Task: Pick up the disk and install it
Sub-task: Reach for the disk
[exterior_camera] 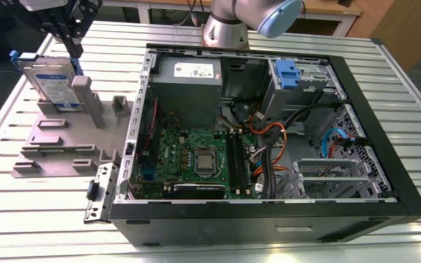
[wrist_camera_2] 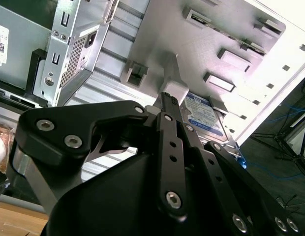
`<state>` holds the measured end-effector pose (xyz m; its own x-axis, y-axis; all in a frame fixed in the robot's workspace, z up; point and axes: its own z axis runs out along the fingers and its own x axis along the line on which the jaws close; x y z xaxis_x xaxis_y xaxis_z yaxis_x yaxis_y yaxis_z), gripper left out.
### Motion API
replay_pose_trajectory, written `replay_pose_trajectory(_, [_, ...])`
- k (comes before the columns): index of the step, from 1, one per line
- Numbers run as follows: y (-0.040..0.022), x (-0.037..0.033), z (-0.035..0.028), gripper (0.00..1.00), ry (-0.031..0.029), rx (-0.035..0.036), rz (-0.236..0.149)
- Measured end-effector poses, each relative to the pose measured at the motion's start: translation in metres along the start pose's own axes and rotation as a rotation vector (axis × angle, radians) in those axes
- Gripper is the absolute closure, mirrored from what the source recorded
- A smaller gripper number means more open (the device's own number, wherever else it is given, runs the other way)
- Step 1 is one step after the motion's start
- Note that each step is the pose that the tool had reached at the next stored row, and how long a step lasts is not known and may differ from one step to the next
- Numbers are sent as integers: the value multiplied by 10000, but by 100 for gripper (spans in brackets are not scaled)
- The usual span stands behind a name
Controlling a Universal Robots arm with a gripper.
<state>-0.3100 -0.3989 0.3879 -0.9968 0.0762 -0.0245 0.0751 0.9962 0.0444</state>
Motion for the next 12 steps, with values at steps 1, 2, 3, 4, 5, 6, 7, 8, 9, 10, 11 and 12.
replay_pose_trajectory(1, [-1, 5, 0, 89, 0, 0, 0])
replay_pose_trajectory(2, [-1, 10, 0, 89, 0, 1, 0])
replay_pose_trajectory(3, [-1, 15, 0, 89, 0, 1, 0])
replay_pose_trajectory(4, [-2, 20, 1, 89, 0, 0, 0])
replay_pose_trajectory(5, [-2, 26, 1, 89, 0, 0, 0])
replay_pose_trajectory(6, [-2, 31, 1, 89, 1, 1, 0])
replay_pose_trajectory(7, [-3, 37, 2, 89, -1, 0, 0])
replay_pose_trajectory(8, [-3, 43, 1, 89, 0, 0, 0])
replay_pose_trajectory(9, [-4, 48, 1, 89, 0, 0, 0])
replay_pose_trajectory(10, [-4, 53, 2, 89, 0, 0, 0])
replay_pose_trajectory(11, [-5, 57, 2, 89, -1, 0, -1])
replay_pose_trajectory(12, [-5, 62, 2, 89, 0, 1, 0])
